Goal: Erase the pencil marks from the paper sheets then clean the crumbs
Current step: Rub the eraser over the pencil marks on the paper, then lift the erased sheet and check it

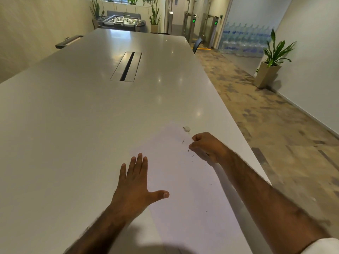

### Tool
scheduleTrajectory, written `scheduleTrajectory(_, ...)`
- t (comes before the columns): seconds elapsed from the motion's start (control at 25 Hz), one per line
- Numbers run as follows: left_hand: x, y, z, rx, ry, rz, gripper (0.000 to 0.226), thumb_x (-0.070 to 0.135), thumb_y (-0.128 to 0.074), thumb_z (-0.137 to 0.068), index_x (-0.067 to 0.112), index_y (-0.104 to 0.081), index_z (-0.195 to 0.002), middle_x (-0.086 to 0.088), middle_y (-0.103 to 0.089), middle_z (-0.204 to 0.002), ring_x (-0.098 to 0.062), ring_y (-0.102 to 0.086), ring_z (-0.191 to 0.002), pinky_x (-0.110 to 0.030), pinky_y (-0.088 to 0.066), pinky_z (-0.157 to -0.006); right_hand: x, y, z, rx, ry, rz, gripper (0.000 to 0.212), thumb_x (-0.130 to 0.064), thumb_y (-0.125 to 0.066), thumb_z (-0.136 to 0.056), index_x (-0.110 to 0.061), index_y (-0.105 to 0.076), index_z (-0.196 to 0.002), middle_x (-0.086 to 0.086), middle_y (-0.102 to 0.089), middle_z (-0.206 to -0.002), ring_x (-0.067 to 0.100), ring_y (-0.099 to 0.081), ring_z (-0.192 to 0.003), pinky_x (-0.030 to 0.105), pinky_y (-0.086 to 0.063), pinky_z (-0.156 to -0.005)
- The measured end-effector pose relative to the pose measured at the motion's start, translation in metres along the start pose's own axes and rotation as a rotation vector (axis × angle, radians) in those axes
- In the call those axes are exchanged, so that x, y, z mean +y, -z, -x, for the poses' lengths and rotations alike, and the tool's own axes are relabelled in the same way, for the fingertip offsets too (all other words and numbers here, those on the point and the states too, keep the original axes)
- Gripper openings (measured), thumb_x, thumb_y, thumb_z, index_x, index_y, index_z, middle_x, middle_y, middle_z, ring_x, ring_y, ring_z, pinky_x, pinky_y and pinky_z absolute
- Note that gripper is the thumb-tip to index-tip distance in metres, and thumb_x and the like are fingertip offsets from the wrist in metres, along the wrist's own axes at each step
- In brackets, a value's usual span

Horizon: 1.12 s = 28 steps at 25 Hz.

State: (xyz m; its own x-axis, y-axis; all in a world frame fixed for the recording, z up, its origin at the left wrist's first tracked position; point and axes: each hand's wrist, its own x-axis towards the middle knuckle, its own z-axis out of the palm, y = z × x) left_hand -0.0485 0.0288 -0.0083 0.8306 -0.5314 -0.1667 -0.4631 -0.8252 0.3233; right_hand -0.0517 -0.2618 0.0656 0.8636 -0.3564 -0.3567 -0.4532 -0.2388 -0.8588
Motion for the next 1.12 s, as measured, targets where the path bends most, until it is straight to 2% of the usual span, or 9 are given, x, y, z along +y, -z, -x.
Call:
scheduleTrajectory(0.16, -0.001, 0.002, -0.002, 0.261, -0.004, 0.519, 0.127, 0.091, -0.058, -0.072, 0.028, -0.002, -0.167, 0.015, 0.001, -0.173, -0.003, -0.005, -0.158, -0.035, -0.014, -0.128, 0.0, 0.006, 0.004, 0.054, 0.047, -0.195, 0.014, 0.012, -0.065, -0.089, 0.001, -0.064, -0.08, 0.007, -0.067, -0.068, 0.011, -0.065, -0.056, 0.016, -0.05, -0.05)
scheduleTrajectory(0.28, 0.003, 0.011, -0.019, 0.449, 0.121, 1.004, 0.122, 0.056, -0.088, -0.074, 0.031, -0.012, -0.166, 0.016, -0.035, -0.158, 0.0, -0.047, -0.135, -0.018, -0.041, -0.105, -0.003, 0.013, 0.005, 0.074, 0.055, -0.301, 0.014, 0.011, -0.065, -0.091, 0.001, -0.066, -0.081, 0.01, -0.072, -0.071, 0.015, -0.069, -0.059, 0.02, -0.054, -0.053)
scheduleTrajectory(0.36, 0.007, 0.019, -0.033, 0.393, 0.198, 1.368, 0.109, 0.044, -0.089, -0.074, 0.025, -0.029, -0.163, 0.014, -0.053, -0.144, 0.002, -0.064, -0.118, -0.011, -0.049, -0.088, -0.006, 0.017, 0.006, 0.075, 0.068, -0.372, 0.023, 0.011, -0.063, -0.093, -0.003, -0.061, -0.074, 0.008, -0.069, -0.067, 0.012, -0.068, -0.056, 0.018, -0.053, -0.053)
scheduleTrajectory(0.44, 0.009, 0.024, -0.041, 0.237, 0.207, 1.651, 0.068, 0.039, -0.09, -0.077, 0.02, -0.066, -0.137, 0.011, -0.07, -0.129, -0.002, -0.07, -0.113, -0.012, -0.053, -0.081, -0.011, 0.021, 0.008, 0.074, 0.099, -0.442, 0.027, 0.012, -0.06, -0.094, -0.004, -0.058, -0.072, 0.007, -0.066, -0.066, 0.012, -0.066, -0.057, 0.018, -0.053, -0.054)
scheduleTrajectory(0.52, 0.011, 0.032, -0.047, 0.126, 0.173, 1.707, 0.021, 0.034, -0.082, -0.086, 0.023, -0.084, -0.104, 0.007, -0.078, -0.114, -0.006, -0.074, -0.104, -0.017, -0.058, -0.073, -0.019, 0.024, 0.011, 0.083, 0.133, -0.497, 0.022, 0.01, -0.058, -0.096, -0.003, -0.059, -0.078, 0.009, -0.066, -0.072, 0.014, -0.066, -0.06, 0.02, -0.055, -0.057)
scheduleTrajectory(0.56, 0.012, 0.036, -0.05, 0.102, 0.138, 1.686, 0.012, 0.032, -0.078, -0.092, 0.025, -0.085, -0.099, 0.003, -0.079, -0.111, -0.009, -0.076, -0.101, -0.021, -0.06, -0.071, -0.023, 0.025, 0.012, 0.092, 0.155, -0.515, 0.019, 0.009, -0.057, -0.097, -0.002, -0.06, -0.081, 0.011, -0.066, -0.077, 0.017, -0.066, -0.065, 0.022, -0.057, -0.06)
scheduleTrajectory(0.8, 0.037, 0.076, -0.064, 0.396, -0.064, 1.564, 0.012, 0.025, -0.071, -0.098, 0.029, -0.082, -0.099, 0.014, -0.078, -0.111, 0.0, -0.071, -0.107, -0.007, -0.051, -0.081, -0.046, 0.04, 0.018, 0.087, 0.3, -0.554, 0.013, -0.001, -0.057, -0.101, -0.005, -0.069, -0.102, 0.015, -0.076, -0.106, 0.026, -0.072, -0.089, 0.037, -0.061, -0.083)
scheduleTrajectory(1.0, 0.038, 0.106, -0.062, 0.516, -0.048, 1.328, 0.02, 0.038, -0.066, -0.102, 0.028, -0.075, -0.118, 0.014, -0.078, -0.109, -0.01, -0.074, -0.104, -0.027, -0.055, -0.09, -0.055, 0.047, 0.026, 0.059, 0.406, -0.559, 0.024, -0.004, -0.054, -0.103, -0.004, -0.067, -0.123, 0.011, -0.076, -0.119, 0.028, -0.074, -0.102, 0.039, -0.062, -0.087)
scheduleTrajectory(1.12, 0.04, 0.112, -0.062, 0.575, -0.042, 1.276, 0.023, 0.04, -0.064, -0.103, 0.026, -0.074, -0.118, 0.017, -0.078, -0.098, -0.007, -0.073, -0.092, -0.024, -0.053, -0.078, -0.06, 0.044, 0.029, 0.088, 0.442, -0.572, 0.024, -0.003, -0.054, -0.103, -0.003, -0.066, -0.124, 0.011, -0.076, -0.118, 0.026, -0.073, -0.101, 0.04, -0.06, -0.09)
